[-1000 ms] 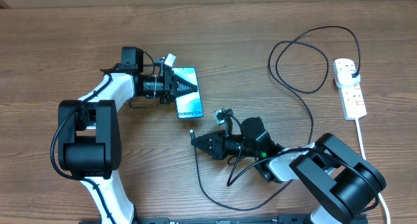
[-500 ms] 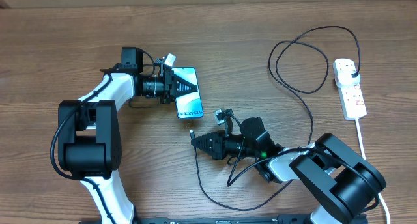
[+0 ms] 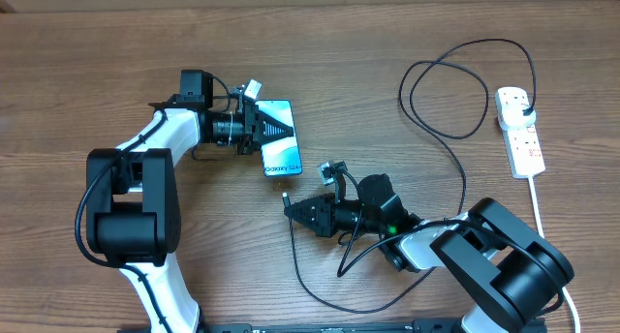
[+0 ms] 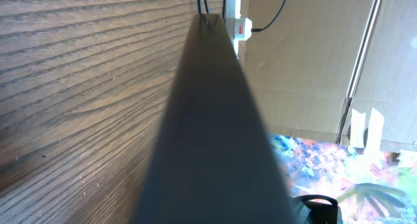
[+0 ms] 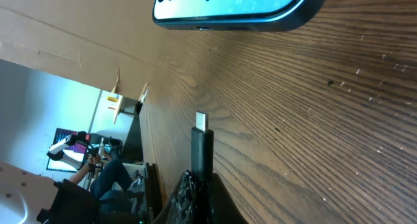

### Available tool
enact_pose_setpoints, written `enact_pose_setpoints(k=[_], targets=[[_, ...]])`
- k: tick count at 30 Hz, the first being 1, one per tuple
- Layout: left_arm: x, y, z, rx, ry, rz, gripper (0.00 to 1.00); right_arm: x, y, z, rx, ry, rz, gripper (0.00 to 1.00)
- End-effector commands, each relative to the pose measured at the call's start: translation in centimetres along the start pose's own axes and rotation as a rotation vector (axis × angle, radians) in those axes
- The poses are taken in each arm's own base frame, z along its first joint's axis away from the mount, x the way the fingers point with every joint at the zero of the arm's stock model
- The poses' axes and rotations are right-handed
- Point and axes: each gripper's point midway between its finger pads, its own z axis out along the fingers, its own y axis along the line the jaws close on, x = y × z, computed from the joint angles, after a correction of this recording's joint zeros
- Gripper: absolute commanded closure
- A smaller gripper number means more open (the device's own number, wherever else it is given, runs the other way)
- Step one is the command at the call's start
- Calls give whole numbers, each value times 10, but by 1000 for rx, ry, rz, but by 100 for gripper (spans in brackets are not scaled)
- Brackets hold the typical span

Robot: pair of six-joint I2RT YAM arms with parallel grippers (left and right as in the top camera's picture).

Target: Plug charger to phone and switch on socket

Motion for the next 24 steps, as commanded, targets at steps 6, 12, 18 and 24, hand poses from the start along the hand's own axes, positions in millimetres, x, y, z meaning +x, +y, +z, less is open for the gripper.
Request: enact_pose_setpoints(k=[6,12,18,24], targets=[[-3,-12,0,41,9,12,96,-1,2,0,-2,-8,-15,96],[-4,-13,0,41,6,22,96,2,5,0,-21,14,-8,96],[-4,-13,0,42,6,29,96,6,9,-1,-42,37,-8,96],[-4,-13,0,42,5,44,96,-6,1,0,6,-31,-15,96]])
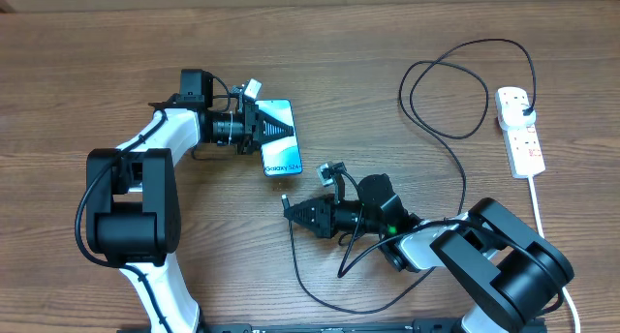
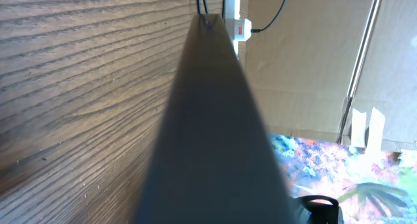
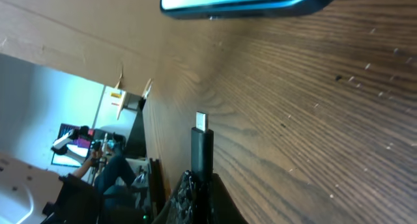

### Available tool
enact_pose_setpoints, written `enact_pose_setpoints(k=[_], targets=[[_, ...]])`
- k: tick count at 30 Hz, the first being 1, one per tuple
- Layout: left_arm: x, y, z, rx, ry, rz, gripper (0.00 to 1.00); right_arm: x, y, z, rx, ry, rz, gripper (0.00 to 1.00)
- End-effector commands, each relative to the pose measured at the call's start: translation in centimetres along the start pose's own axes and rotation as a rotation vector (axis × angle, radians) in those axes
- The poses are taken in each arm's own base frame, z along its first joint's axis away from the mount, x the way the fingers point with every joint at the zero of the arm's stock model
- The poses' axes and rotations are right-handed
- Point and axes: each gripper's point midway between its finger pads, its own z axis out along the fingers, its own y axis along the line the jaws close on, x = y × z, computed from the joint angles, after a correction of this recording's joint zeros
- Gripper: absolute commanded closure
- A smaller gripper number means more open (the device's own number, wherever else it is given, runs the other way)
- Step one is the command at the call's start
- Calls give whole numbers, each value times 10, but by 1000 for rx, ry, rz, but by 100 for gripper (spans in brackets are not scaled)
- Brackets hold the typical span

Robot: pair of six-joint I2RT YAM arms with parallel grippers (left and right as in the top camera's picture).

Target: Plug charger to phone and switch on socket

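The blue-screened phone [image 1: 281, 149] lies on the table left of centre, and my left gripper [image 1: 269, 130] is shut on its upper part. In the left wrist view the phone's dark edge [image 2: 215, 133] fills the middle. My right gripper [image 1: 308, 215] is shut on the black charger plug [image 1: 287, 199], whose metal tip points at the phone's lower end. In the right wrist view the plug [image 3: 202, 139] stands a short gap below the phone [image 3: 247, 1], not touching it. The white power strip [image 1: 520, 130] lies at the far right.
The black charger cable [image 1: 441, 101] loops from the power strip across the right half of the table and back under my right arm. The strip's white lead [image 1: 542, 217] runs toward the front edge. Bare wooden table [image 1: 116, 43] lies at the left and back.
In the right wrist view the phone now sits a little higher and the view is slightly tilted, so my right gripper with the plug has shifted slightly. The left gripper and phone are unchanged.
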Motion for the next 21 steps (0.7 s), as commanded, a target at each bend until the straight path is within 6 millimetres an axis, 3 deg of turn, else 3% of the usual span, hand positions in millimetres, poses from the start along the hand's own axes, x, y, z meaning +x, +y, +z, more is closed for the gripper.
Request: enact_pose_setpoints(k=[1,6,21], targets=[[-3,-12,0,41,8,34,96,-10,-1,-1,19,-50,-18,96],[-3,-12,0,41,8,34,96,-21,3,-1,14,-103,-50,97],[-3,-12,0,41,8,33,96,-28,3,-2,24,-138,-63,96]])
